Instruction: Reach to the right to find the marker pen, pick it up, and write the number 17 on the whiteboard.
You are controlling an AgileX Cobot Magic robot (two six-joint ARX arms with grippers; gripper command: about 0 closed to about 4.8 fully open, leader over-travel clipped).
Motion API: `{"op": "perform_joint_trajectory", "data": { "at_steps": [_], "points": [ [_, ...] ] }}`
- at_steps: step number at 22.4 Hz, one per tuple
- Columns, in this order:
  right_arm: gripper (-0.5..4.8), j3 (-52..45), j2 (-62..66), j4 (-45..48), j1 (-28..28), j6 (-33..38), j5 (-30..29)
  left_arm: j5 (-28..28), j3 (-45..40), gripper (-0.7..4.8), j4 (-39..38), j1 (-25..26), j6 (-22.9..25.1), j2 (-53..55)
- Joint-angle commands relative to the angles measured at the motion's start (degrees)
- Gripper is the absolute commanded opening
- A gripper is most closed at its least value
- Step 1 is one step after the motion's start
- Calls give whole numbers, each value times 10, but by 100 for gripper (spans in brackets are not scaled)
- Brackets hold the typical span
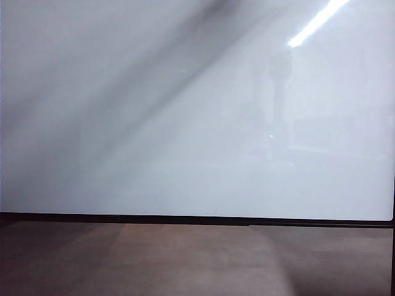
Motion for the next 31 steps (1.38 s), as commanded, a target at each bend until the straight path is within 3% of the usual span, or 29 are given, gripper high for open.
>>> {"op": "perform_joint_trajectory", "data": {
  "at_steps": [1,18,28,31],
  "points": [
    [-6,3,-2,-9,-10,3,23,-1,3,-5,5,0,1,1],
    [-6,0,2,-61,-24,29,17,-1,3,-5,5,0,1,2],
    [-6,-113,9,-51,-23,72,16,-1,3,-5,5,0,1,2],
    [-6,-115,2,-25,-22,74,-8,-1,3,-5,5,0,1,2]
  ]
}}
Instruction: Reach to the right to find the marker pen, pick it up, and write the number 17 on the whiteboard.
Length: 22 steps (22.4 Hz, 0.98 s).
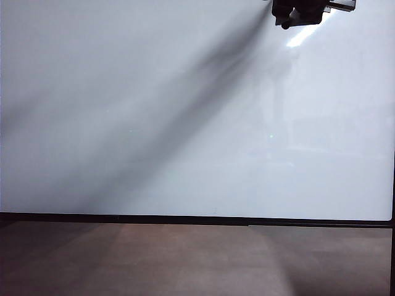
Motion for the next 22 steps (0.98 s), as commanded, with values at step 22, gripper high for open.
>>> {"op": "perform_joint_trajectory", "data": {
  "at_steps": [22],
  "points": [
    [-6,-96,-224,-64,39,7,11,70,-51,-5,45,103,1,-10]
  ]
}}
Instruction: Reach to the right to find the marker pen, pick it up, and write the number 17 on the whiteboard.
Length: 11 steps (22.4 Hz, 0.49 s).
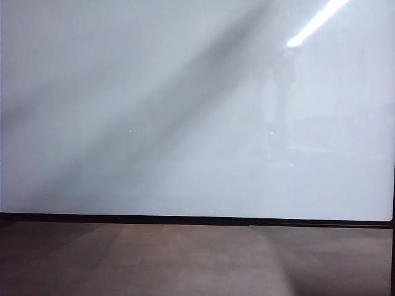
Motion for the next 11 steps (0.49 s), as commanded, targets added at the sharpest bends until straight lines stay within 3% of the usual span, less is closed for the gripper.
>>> {"op": "perform_joint_trajectory", "data": {
  "at_steps": [1,4,11],
  "points": [
    [-6,-2,-17,5,20,3,-12,6,-44,-5,19,39,1,-13],
    [-6,-2,-21,5,41,2,-17,35,-111,-5,17,101,1,-52],
    [-6,-2,-18,9,89,-8,-35,40,-193,-5,-30,228,1,-156]
  ]
}}
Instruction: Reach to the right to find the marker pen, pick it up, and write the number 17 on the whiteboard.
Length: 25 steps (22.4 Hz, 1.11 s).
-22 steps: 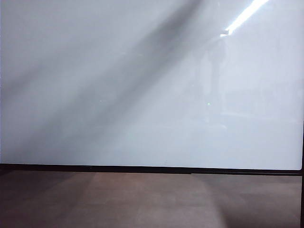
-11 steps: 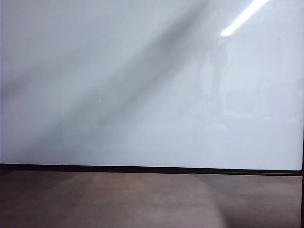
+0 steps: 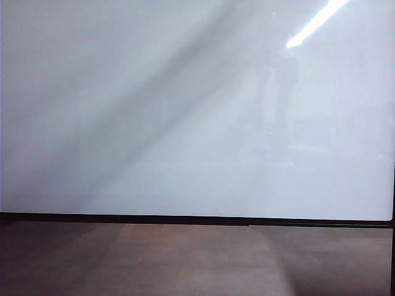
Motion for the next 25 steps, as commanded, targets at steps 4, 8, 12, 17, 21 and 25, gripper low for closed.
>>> {"op": "perform_joint_trajectory", "data": {
  "at_steps": [4,8,12,17,21,25],
  "points": [
    [-6,1,5,14,33,-12,-24,43,-66,-5,11,96,1,-46],
    [-6,1,7,14,41,-12,-45,10,-80,-5,11,103,1,-46],
    [-6,1,7,14,51,-12,-45,25,-80,-5,12,103,1,-46],
    [-6,1,7,10,51,-12,-45,12,-80,-5,11,103,1,-46],
    [-6,1,7,12,51,-12,-48,12,-80,-5,9,103,1,-46],
    [-5,1,7,-1,50,-12,-47,14,-80,-5,9,103,1,-46]
  ]
}}
